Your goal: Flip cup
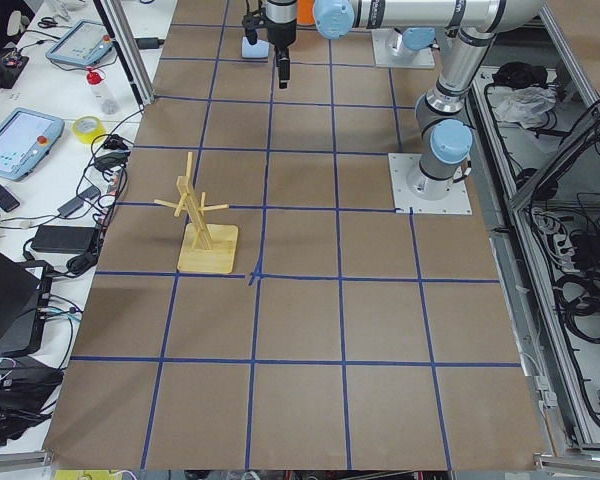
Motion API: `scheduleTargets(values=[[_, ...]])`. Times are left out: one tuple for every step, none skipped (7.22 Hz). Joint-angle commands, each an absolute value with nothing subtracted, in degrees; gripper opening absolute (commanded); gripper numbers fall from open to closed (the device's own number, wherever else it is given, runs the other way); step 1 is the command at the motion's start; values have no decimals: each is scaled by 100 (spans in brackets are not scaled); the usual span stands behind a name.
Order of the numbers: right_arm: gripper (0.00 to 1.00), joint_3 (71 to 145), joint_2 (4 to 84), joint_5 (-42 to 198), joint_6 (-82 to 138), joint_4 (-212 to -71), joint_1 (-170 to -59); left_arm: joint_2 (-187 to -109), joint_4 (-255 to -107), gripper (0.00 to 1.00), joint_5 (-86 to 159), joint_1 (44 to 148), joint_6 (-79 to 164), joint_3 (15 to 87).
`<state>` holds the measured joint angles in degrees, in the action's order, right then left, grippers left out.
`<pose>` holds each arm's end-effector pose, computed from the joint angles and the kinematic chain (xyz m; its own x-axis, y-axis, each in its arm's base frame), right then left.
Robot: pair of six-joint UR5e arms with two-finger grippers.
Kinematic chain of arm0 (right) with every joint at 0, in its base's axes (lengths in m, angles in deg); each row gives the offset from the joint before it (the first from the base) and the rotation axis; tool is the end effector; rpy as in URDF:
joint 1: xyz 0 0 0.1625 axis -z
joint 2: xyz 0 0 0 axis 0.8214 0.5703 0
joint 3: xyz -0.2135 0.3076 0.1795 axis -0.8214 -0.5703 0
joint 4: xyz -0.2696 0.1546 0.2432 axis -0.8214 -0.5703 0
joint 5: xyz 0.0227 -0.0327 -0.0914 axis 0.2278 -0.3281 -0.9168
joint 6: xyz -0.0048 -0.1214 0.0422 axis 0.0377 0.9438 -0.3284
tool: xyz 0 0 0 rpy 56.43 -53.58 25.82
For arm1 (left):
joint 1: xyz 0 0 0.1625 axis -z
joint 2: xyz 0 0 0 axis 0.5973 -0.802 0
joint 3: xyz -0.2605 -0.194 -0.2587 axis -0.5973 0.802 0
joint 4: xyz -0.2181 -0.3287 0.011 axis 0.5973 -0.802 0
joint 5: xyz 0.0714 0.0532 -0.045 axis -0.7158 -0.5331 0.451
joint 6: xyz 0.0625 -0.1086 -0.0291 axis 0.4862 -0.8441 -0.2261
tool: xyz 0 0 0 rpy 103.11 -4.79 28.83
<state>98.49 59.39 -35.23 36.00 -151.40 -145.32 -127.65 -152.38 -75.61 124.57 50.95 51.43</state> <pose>0.1328 -0.5041 0.4571 -0.9892 0.1458 0.0124 0.1461 0.9891 0.0199 -0.1153 -0.4731 0.4471 -0.9886 -0.1507 -0.0014 -0.1505 0.9881 -0.0305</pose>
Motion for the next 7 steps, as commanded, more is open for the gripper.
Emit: scheduleTargets(values=[[100, 9862, 5938, -3522, 3623, -15146, -14532, -12766, -15235, 100, -7576, 12457, 5091, 5143], [100, 9862, 5938, -3522, 3631, -15146, -14532, -12757, -15243, 100, -7568, 12457, 5091, 5143], [100, 9854, 5938, -3522, 3623, -15146, -14532, -12765, -15243, 100, -7568, 12457, 5091, 5143], [100, 9862, 5938, -3522, 3623, -15146, -14532, -12766, -15243, 100, -7568, 12457, 5091, 5143], [100, 9862, 5938, -3522, 3623, -15137, -14532, -12766, -15243, 100, -7568, 12457, 5091, 5143], [100, 9845, 5921, -3514, 3692, -15181, -14532, -12766, -15243, 100, -7568, 12457, 5091, 5143], [100, 9758, 5790, -3531, 3754, -15390, -14471, -12766, -15243, 100, -7568, 12457, 5100, 5143]])
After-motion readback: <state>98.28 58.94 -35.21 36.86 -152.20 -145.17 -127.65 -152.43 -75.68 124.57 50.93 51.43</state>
